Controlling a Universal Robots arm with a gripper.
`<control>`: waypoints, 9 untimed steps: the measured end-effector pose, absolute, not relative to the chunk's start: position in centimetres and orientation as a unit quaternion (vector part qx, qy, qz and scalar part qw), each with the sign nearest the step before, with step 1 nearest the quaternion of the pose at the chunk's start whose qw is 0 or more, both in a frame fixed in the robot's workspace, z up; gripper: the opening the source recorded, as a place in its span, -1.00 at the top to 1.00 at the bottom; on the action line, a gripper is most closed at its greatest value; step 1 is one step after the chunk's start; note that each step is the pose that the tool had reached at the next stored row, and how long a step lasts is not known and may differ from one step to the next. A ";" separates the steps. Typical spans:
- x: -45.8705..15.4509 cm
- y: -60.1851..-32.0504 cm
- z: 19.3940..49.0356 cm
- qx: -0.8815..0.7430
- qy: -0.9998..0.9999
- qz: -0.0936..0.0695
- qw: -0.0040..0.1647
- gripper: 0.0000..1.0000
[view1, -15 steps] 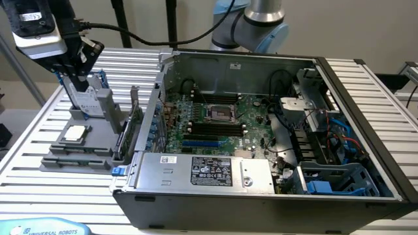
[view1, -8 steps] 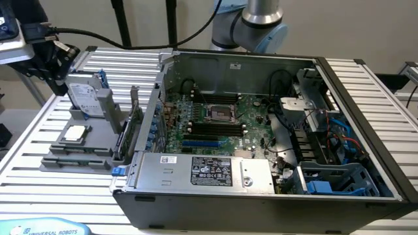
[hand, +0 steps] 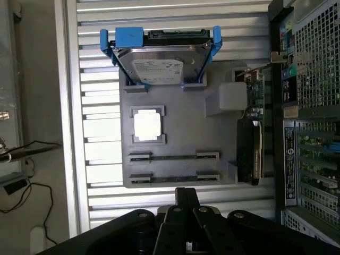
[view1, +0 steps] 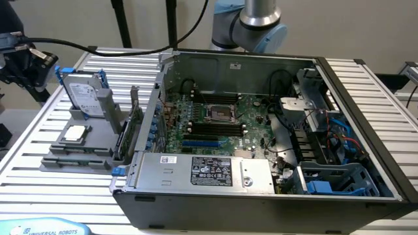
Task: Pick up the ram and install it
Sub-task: 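Reach for the ram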
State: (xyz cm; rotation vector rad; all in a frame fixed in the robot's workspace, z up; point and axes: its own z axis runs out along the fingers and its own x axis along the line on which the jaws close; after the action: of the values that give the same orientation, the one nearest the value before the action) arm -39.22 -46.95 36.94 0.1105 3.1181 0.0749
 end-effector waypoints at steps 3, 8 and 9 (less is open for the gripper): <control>-39.4 -47.3 36.5 0.035 0.999 0.024 0.010 0.79; -39.5 -47.4 36.3 0.035 0.999 0.024 0.010 0.79; -39.5 -47.4 36.3 0.035 0.999 0.024 0.010 0.79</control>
State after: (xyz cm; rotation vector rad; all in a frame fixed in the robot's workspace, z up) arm -39.45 -47.45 36.28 0.1106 3.1195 0.0748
